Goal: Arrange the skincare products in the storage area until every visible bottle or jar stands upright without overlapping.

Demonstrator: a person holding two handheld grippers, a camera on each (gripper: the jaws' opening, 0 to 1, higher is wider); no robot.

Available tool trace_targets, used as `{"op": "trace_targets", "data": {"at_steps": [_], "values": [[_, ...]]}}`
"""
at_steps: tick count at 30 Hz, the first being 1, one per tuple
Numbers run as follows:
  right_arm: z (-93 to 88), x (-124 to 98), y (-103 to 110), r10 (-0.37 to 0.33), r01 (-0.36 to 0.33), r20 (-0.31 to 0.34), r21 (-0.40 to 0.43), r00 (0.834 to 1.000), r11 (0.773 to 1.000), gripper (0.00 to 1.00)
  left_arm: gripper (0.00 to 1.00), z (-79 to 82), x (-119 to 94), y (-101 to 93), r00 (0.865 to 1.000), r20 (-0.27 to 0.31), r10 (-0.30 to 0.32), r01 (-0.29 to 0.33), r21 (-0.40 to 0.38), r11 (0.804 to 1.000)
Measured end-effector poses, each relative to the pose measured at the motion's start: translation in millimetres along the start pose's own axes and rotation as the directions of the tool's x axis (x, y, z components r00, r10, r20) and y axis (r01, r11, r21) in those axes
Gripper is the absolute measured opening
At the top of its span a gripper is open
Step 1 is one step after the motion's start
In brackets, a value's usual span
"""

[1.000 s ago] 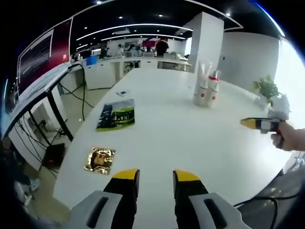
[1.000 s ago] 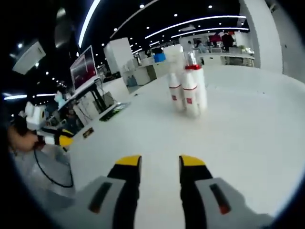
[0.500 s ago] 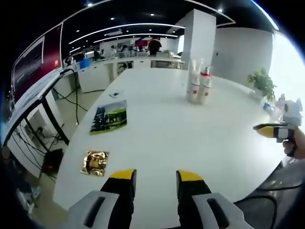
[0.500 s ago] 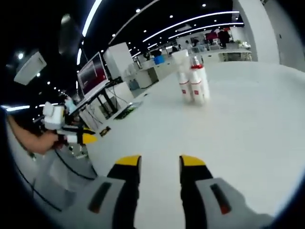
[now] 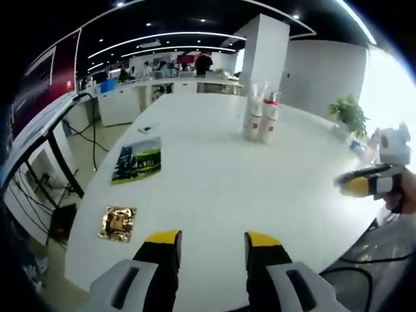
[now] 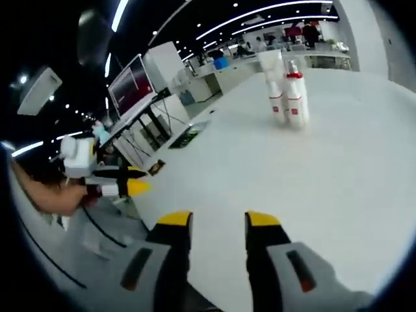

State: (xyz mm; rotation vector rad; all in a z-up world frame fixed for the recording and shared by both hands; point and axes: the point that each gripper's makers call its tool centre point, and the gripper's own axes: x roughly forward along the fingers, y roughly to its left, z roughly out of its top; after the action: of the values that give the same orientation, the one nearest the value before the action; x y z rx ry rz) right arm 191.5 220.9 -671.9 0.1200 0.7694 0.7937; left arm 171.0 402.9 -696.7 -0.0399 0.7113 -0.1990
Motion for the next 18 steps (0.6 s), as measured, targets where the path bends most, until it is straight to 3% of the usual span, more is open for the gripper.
{"op": "trace_targets", "data": {"at_steps": [3, 4, 6, 9, 10, 15, 18], "values": [[13.2, 10.2, 12.4, 0.014, -0.014, -0.015, -0.032, 1.000, 0.999, 0.33, 0.46, 7.3, -2.0, -12.9, 0.998, 0.020, -0.062, 0.062, 0.012, 0.998], [21.8, 15.9, 17.1, 0.016, -0.016, -0.014, -0.042, 1.000, 0.999, 0.33, 0.46, 16.1, -3.7, -15.7, 0.993, 0.058, -0.099, 0.099, 0.003, 0.995], [29.0, 22.6, 20.3, 0.016, -0.016, -0.014, -0.048, 1.000, 0.999, 0.33, 0.47, 24.3, -5.3, -10.8, 0.990, 0.090, -0.111, 0.115, -0.045, 0.992], [40.3, 33.0, 27.3, 0.017, -0.018, -0.016, -0.066, 1.000, 0.998, 0.33, 0.40, 40.7, -9.3, 5.8, 0.984, 0.133, -0.115, 0.121, -0.041, 0.992], [43.4, 38.2, 30.9, 0.023, -0.024, -0.020, -0.074, 1.000, 0.997, 0.33, 0.40, 51.5, -9.7, 15.3, 0.978, 0.177, -0.114, 0.122, -0.035, 0.992], [45.8, 68.6, 43.8, 0.047, -0.056, -0.081, -0.115, 0.996, 0.992, 0.33, 0.49, 69.2, -5.5, 58.2, 0.961, 0.258, -0.101, 0.132, -0.106, 0.986], [52.3, 88.8, 50.5, 0.066, -0.073, -0.085, -0.082, 0.994, 0.994, 0.33, 0.56, 66.7, 3.9, 87.7, 0.952, 0.299, -0.069, 0.127, -0.177, 0.976]]}}
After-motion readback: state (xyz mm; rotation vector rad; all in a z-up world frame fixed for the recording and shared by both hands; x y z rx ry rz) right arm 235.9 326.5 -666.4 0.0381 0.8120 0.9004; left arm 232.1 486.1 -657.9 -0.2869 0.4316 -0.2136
